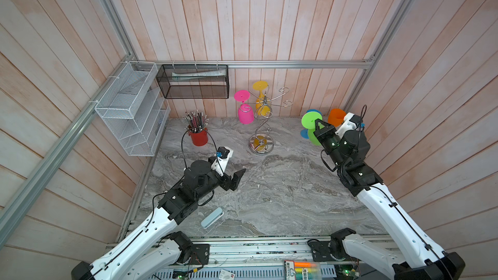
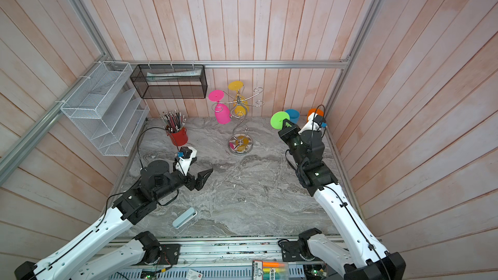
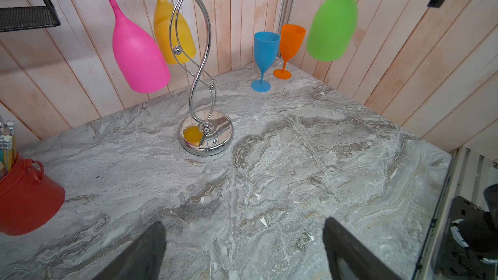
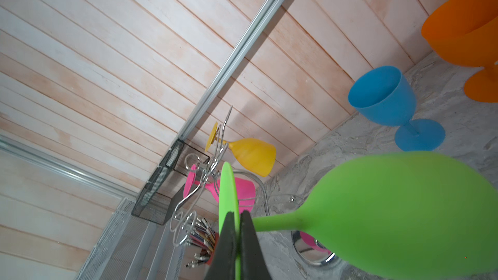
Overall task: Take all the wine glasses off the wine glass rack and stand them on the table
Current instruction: 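Move the left gripper to the foot of the green glass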
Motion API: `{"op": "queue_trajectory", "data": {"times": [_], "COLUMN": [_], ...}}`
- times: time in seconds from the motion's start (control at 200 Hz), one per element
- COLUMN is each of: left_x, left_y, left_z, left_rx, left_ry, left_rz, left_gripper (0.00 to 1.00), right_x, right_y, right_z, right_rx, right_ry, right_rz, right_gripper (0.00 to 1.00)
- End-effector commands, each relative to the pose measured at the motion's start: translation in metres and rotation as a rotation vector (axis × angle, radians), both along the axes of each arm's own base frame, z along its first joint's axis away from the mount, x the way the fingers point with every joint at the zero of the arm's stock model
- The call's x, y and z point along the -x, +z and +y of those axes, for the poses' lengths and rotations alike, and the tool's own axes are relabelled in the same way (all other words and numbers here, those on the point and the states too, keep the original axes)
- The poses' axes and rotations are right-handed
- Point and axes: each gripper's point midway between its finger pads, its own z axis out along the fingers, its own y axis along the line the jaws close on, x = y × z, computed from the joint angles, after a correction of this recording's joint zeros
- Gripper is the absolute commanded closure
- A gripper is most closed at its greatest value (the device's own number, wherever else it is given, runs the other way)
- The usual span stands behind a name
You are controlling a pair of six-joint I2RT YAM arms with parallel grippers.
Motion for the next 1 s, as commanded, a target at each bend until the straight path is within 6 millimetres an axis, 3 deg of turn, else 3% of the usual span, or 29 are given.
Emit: {"op": "queue_trajectory", "data": {"times": [0.0,0.15,0.37,0.62,0.775,0.995], "left_x": [0.002,0.005,0.013,0.040,0.068,0.095], "left_y": [0.004,0.015,0.034,0.046,0.040,0.007], "left_z": [0.007,0.010,0.002,-0.021,-0.048,-0.096], "left_rx": [-0.006,0.014,0.036,-0.049,-0.204,-0.537], "left_ry": [0.026,0.030,-0.002,-0.090,-0.192,-0.257], "left_rz": [-0.020,-0.037,-0.054,-0.124,-0.241,-0.411], "left_gripper": [0.07,0.07,0.09,0.11,0.14,0.22], "right_x": [0.016,0.031,0.037,0.038,0.038,0.040], "right_y": [-0.006,-0.026,-0.047,-0.051,-0.050,-0.052], "right_z": [0.020,0.045,0.062,0.074,0.079,0.077], "right_rx": [0.123,0.222,0.180,0.107,0.007,-0.097], "right_ry": [0.074,0.162,0.231,0.315,0.428,0.509], "right_rz": [-0.053,-0.019,0.052,0.153,0.202,0.228], "right_gripper": [1.00,1.00,1.00,1.00,1.00,1.00]}}
